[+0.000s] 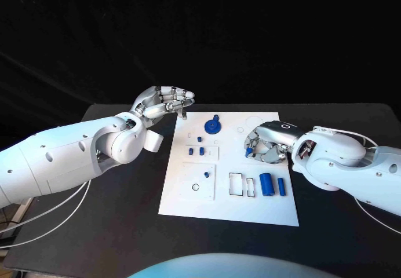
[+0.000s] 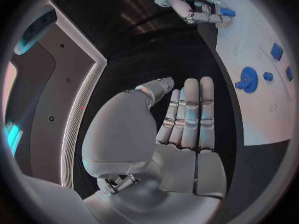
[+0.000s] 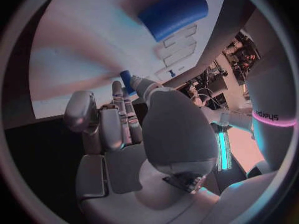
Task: Assemble the parts on the task board
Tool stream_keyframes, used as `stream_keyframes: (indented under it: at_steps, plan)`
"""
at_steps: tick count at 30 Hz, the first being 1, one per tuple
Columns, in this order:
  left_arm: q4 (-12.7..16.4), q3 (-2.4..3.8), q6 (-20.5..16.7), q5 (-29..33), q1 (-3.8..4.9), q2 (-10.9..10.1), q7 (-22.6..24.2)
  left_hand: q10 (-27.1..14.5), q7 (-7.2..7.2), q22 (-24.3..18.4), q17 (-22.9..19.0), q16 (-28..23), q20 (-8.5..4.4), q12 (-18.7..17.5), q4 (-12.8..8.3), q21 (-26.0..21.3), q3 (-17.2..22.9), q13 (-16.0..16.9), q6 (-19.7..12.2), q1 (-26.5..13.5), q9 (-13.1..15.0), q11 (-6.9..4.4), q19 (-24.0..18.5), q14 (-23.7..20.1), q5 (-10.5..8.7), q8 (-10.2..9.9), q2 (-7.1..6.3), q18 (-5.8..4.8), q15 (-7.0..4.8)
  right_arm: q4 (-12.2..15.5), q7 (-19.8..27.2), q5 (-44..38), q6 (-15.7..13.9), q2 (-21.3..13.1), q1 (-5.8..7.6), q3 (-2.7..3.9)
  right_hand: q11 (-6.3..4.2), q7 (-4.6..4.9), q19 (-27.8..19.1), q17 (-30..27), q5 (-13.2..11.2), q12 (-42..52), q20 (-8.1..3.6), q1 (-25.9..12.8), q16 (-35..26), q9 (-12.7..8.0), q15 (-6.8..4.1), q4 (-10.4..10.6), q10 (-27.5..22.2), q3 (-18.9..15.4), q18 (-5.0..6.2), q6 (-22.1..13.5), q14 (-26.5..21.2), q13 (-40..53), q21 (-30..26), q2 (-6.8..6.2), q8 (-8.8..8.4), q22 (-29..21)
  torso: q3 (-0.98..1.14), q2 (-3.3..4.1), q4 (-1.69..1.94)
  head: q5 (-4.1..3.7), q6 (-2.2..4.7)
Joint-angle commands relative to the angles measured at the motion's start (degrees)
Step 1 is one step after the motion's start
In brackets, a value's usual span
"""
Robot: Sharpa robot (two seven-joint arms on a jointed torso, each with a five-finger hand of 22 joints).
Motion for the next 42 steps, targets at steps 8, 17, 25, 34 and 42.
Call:
stream_keyframes:
  at_steps: [8, 17, 25, 34, 42]
  plan:
    - [-0.02, 0.02, 0.85, 0.17, 0.0, 0.06, 0.28, -0.29, 0.02, -0.09, -0.1, -0.24, 0.07, 0.31, -0.14, -0.38, -0.06, 0.08, -0.44, 0.05, 0.08, 0.0, -0.37, -0.53, 0.17, 0.32, 0.72, 0.34, -0.05, 0.11, 0.11, 0.09, 0.32, 0.13, -0.08, 0.0, 0.21, 0.12, 0.34, 0.03, -0.51, -1.2, 0.03, -0.37, 0.43, -0.2, -0.31, 0.42, 0.5, 0.53, -0.98, 0.05, 1.13, -0.23, 0.19, -0.96, -0.32, 0.46, -0.03, 0.01, 0.03, -0.02, 0.03]
    - [-0.05, 0.02, 0.83, 0.17, 0.0, 0.06, 0.25, -0.31, -0.01, -0.08, -0.1, -0.21, 0.07, 0.38, -0.2, -0.36, -0.02, 0.1, -0.43, 0.14, 0.09, -0.02, -0.38, -0.55, 0.17, 0.38, 0.78, 0.35, -0.07, 0.21, -0.24, -0.3, 0.1, 0.2, -0.14, -0.02, -0.07, -0.11, 0.52, 0.23, -0.88, -1.62, -0.02, 0.19, 0.7, -0.1, -0.47, 0.39, 1.94, 1.97, -1.02, 0.87, 1.17, -0.02, 0.51, -0.45, -0.08, 0.82, -0.05, 0.01, 0.01, -0.04, 0.04]
    - [-0.07, 0.02, 0.8, 0.17, 0.0, 0.06, 0.21, -0.33, -0.01, -0.07, -0.1, -0.2, 0.07, 0.42, -0.22, -0.35, 0.01, 0.11, -0.43, 0.19, 0.1, -0.03, -0.38, -0.56, 0.18, 0.41, 0.82, 0.36, -0.07, 0.26, -0.61, -0.68, -0.84, 0.23, -0.18, -0.03, -1.06, -1.12, 1.29, 1.11, -4.03, -1.8, -0.68, 1.57, 1.42, 0.78, -1.28, -0.41, 4.97, 6.02, -1.3, 3.03, 1.44, 0.61, 2.06, 2.83, 1.47, 1.95, -0.04, 0.01, 0.05, -0.06, 0.03]
    - [-0.1, 0.02, 0.78, 0.17, 0.0, 0.07, 0.2, -0.36, -0.02, -0.04, -0.11, -0.19, 0.05, 0.5, -0.31, -0.3, 0.11, 0.13, -0.46, 0.35, 0.1, -0.04, -0.38, -0.58, 0.2, 0.46, 0.93, 0.37, -0.1, 0.6, -0.56, -1.46, -2.94, 0.19, -0.22, -0.03, -1.57, -1.5, 1.78, 1.57, -4.15, -2.11, -1.17, 2.2, 1.84, 2.09, -1.73, -2.34, 6.87, 8.17, -1.53, 3.52, 1.58, 1.16, 3.16, 3.75, 2.98, 2.79, -0.04, -0.01, 0.01, -0.05, 0.0]
    - [-0.37, 0.01, 0.74, 0.17, 0.0, 0.15, 0.15, -0.37, -0.02, -0.03, -0.12, -0.18, 0.05, 0.52, -0.34, -0.29, 0.13, 0.13, -0.46, 0.39, 0.11, -0.04, -0.38, -0.58, 0.21, 0.48, 0.96, 0.38, -0.1, 3.38, 0.02, 0.06, -5.29, -1.03, 0.09, 0.11, -1.56, -1.47, 1.8, 1.48, -4.12, -2.46, -1.23, 2.11, 1.83, 2.48, -1.75, -3.06, 7.01, 8.36, -1.54, 3.46, 1.57, 1.29, 3.22, 3.28, 3.36, 2.91, -0.14, -0.07, -0.01, -0.12, 0.19]
